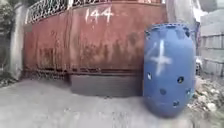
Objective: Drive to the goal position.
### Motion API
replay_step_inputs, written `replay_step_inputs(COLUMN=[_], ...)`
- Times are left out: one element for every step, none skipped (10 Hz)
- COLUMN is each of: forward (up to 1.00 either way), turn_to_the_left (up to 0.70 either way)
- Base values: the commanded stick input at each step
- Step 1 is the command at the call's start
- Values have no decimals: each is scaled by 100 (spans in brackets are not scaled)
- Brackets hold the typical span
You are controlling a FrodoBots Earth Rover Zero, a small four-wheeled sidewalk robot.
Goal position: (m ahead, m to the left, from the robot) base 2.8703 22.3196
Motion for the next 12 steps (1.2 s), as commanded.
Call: replay_step_inputs(forward=[-70,-70,-70,-70,-70,-70,-70,-15,-2,0,0,0], turn_to_the_left=[0,0,0,0,0,0,0,0,0,0,0,0])
